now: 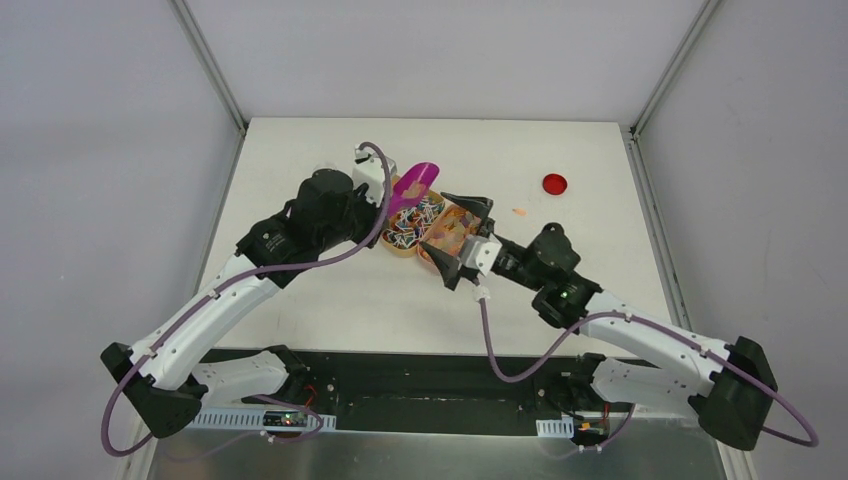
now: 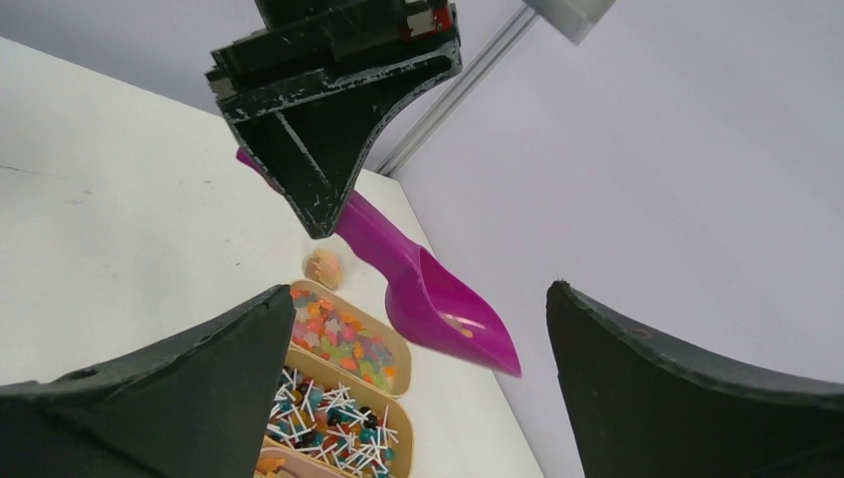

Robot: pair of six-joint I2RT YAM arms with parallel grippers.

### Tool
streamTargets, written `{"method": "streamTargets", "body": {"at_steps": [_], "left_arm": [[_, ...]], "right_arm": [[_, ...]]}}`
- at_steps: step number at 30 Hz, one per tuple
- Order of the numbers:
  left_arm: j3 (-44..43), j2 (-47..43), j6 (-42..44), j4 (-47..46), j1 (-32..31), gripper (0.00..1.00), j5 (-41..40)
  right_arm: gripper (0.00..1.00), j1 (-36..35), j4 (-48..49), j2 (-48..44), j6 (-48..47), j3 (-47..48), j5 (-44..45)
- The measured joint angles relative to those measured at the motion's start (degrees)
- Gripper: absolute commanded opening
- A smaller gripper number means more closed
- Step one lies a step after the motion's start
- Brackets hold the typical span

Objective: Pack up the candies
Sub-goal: Place the fake candies in the packing bottle.

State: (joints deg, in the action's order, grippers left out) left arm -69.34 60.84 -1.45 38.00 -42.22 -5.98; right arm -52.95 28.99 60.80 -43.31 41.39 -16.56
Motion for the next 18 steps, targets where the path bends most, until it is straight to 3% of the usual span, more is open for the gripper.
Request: {"method": "streamTargets", "body": {"at_steps": [10, 18], "left_arm": [[-0.1, 1.2, 3.2, 1.1, 13.6, 0.00, 0.3], [-0.6, 3.5, 8.5, 3.2, 20.8, 0.00, 0.5]], "right_arm": [[1.00, 0.2, 0.6, -14.9, 5.9, -10.6, 4.2], [1.00, 0.2, -1.0, -20.9, 8.2, -13.8, 5.2]]}}
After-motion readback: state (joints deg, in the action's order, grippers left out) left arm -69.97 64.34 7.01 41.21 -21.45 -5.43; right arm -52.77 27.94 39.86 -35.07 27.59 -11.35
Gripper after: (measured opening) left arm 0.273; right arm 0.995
